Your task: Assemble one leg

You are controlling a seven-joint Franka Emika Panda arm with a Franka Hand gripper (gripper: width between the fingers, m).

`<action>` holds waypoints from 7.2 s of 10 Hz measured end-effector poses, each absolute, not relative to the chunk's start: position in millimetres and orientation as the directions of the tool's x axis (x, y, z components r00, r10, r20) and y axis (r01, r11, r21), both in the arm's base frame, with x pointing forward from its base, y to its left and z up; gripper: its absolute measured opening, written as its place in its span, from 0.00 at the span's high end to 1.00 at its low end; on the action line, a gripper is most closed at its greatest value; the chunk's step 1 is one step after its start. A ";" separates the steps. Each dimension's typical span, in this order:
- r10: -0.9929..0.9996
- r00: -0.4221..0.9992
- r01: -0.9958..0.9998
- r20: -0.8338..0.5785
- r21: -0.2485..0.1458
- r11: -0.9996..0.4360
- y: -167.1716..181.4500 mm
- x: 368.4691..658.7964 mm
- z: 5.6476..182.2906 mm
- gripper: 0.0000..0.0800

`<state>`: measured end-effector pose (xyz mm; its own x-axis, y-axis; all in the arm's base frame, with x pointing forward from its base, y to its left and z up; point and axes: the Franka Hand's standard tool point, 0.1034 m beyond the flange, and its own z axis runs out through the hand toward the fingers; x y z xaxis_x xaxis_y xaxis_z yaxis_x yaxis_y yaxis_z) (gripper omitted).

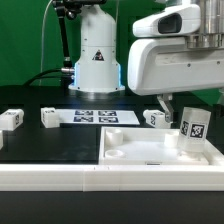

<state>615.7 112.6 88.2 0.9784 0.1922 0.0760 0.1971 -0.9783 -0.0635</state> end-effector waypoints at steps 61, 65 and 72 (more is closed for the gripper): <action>-0.931 0.364 -0.930 0.013 -0.056 -0.364 121.5 613.5 83.2 0.22; -0.741 0.671 -0.740 0.018 -0.035 -0.672 125.8 614.3 86.8 0.19; -0.223 0.975 -0.223 0.008 0.016 -0.975 129.9 612.8 79.2 0.19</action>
Offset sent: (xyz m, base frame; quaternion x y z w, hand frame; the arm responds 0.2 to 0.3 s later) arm 0.0000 0.0000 0.0000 0.0000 0.0000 0.0000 1.0000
